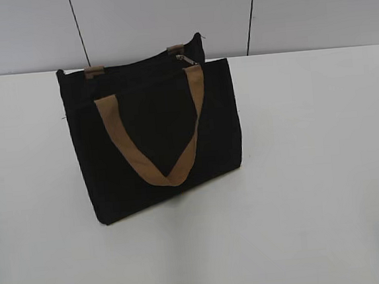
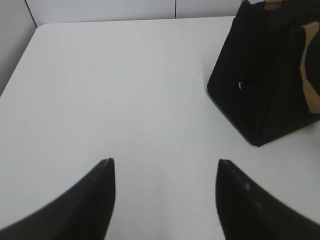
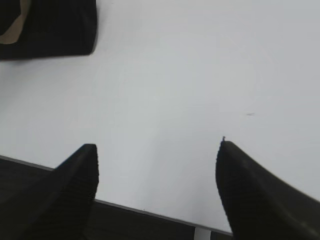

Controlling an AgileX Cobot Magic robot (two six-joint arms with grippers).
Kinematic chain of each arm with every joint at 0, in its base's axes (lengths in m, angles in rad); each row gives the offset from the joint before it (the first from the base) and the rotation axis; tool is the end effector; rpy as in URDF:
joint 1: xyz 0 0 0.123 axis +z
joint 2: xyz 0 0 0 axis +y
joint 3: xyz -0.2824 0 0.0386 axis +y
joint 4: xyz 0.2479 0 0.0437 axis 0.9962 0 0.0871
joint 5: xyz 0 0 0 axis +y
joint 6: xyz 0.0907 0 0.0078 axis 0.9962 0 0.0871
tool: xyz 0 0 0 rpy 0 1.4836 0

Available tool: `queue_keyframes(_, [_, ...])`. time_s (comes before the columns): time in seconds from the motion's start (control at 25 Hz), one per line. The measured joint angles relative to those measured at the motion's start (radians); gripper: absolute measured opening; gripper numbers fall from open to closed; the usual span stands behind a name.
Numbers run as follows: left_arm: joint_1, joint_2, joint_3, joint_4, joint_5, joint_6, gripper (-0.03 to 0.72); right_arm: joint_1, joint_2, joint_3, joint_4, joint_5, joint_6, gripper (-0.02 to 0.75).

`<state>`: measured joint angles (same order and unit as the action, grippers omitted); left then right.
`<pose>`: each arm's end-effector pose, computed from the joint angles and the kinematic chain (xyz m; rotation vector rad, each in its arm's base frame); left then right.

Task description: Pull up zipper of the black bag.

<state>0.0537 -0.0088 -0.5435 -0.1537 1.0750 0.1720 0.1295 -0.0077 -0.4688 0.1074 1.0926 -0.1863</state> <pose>-0.0120 -0.0129 0.2886 0.1311 1.9930 -0.0374 -0.0053 0.0081 0.2663 -0.3351 2.0692 0.0956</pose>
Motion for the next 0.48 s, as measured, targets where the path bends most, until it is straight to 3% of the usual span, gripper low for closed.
queue_keyframes(0.24, [-0.007, 0.0, 0.0, 0.0, 0.0, 0.0, 0.468, -0.077, 0.0, 0.0, 0.0, 0.0, 0.0, 0.557])
queue_keyframes(0.48, [-0.007, 0.0, 0.0, 0.0, 0.0, 0.0, 0.452, -0.081, 0.0, 0.0, 0.0, 0.0, 0.001, 0.557])
